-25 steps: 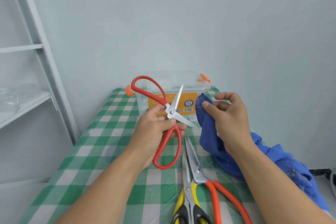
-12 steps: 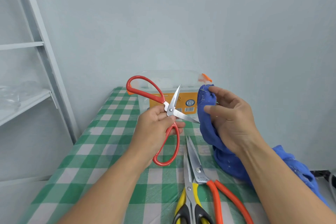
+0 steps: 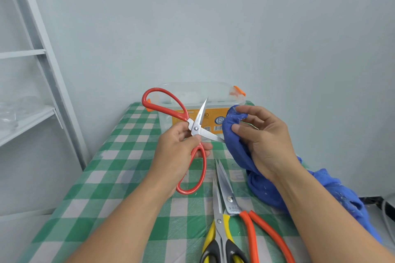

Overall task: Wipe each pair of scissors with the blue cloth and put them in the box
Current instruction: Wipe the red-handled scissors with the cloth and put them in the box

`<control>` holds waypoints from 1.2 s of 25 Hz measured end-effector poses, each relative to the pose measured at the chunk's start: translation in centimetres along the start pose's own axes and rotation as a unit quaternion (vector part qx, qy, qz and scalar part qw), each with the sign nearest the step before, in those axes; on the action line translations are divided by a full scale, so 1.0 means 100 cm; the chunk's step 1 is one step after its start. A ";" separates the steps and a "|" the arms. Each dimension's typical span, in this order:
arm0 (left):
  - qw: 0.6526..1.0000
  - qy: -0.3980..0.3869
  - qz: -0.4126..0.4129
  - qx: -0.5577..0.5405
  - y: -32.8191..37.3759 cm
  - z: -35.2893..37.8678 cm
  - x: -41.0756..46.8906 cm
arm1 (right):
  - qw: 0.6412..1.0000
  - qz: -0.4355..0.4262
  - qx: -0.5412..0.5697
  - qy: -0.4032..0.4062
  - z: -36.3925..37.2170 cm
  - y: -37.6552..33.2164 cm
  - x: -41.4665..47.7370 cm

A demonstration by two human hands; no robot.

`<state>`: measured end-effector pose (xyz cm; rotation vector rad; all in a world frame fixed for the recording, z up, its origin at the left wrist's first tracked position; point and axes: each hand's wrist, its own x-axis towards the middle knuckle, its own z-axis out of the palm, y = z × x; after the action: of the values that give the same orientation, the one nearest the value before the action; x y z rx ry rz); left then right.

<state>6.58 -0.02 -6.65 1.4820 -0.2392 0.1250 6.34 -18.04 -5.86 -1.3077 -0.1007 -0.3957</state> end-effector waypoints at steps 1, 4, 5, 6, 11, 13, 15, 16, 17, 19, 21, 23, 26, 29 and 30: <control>1.000 0.000 -0.001 0.003 0.000 0.000 0.000 | 1.000 0.000 -0.023 0.006 0.001 0.000 -0.001; 1.000 -0.001 -0.006 0.011 -0.001 0.000 0.001 | 0.993 -0.018 -0.111 0.026 0.002 0.002 -0.001; 1.000 -0.002 -0.007 0.011 -0.001 0.000 0.001 | 0.988 -0.030 -0.148 0.032 0.002 0.002 -0.001; 1.000 -0.004 -0.008 0.008 -0.001 0.000 0.001 | 0.982 -0.043 -0.183 0.033 0.002 0.003 0.000; 0.999 -0.028 -0.020 0.000 -0.001 0.000 -0.002 | 0.952 -0.057 -0.300 0.007 0.002 0.007 0.000; 0.999 -0.033 -0.020 0.009 -0.001 0.000 -0.002 | 0.962 -0.042 -0.268 0.015 0.002 0.004 -0.001; 0.999 -0.033 -0.019 0.017 0.000 0.000 -0.002 | 0.975 -0.038 -0.216 0.042 0.001 0.001 -0.001; 0.999 -0.033 -0.020 0.022 0.001 -0.001 -0.002 | 0.978 -0.038 -0.198 0.061 0.000 -0.001 0.000; 0.999 -0.032 -0.021 0.027 0.001 -0.001 -0.001 | 0.979 -0.034 -0.183 0.079 -0.001 -0.001 0.001; 0.999 -0.032 -0.022 0.028 0.001 -0.002 -0.001 | 0.985 -0.011 -0.143 0.094 -0.004 -0.002 0.003; 0.999 -0.034 -0.021 0.025 0.001 -0.002 -0.001 | 0.992 0.013 -0.110 0.064 -0.008 -0.003 0.005; 0.999 -0.036 -0.023 0.019 0.001 -0.002 -0.001 | 0.986 0.003 -0.167 0.004 -0.011 -0.003 0.005; 0.999 -0.039 -0.033 -0.004 0.000 -0.002 -0.001 | 0.973 -0.022 -0.230 -0.016 -0.008 -0.001 0.003; 0.998 -0.044 -0.038 -0.020 0.000 -0.002 -0.001 | 0.981 -0.032 -0.194 0.003 -0.007 -0.002 0.001; 0.998 -0.047 -0.039 -0.017 0.000 -0.002 -0.001 | 0.982 -0.035 -0.188 0.011 -0.006 -0.002 0.000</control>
<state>6.51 0.20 -6.74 1.4638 -0.2583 -0.0107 6.17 -18.69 -5.83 -1.6753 -0.0545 -0.5050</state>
